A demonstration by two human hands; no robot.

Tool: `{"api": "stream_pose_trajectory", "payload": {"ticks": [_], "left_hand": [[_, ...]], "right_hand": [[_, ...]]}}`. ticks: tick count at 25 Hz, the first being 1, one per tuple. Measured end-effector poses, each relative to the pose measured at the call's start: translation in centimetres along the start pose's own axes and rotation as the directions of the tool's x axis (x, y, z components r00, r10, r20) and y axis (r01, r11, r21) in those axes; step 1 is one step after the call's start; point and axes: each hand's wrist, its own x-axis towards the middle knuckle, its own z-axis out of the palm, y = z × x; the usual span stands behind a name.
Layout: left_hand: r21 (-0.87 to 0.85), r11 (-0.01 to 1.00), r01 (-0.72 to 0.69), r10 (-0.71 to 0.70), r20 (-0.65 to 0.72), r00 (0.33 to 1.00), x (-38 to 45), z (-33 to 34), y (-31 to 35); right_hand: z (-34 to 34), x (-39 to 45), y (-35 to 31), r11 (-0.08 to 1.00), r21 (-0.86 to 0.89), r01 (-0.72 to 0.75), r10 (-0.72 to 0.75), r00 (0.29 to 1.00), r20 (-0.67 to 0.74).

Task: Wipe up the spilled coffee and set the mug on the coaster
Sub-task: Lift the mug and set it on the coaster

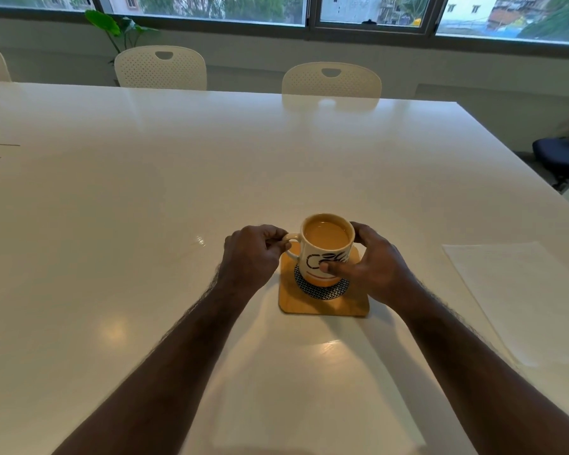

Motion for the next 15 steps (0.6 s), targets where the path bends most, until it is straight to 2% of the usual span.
{"api": "stream_pose_trajectory", "payload": {"ticks": [15], "left_hand": [[-0.007,1.000,-0.001,0.002,0.044,0.999,-0.13,0.50,-0.38]], "right_hand": [[-0.01,-0.37,0.50,1.000,-0.003,-0.019,0.019,1.000,0.004]]}}
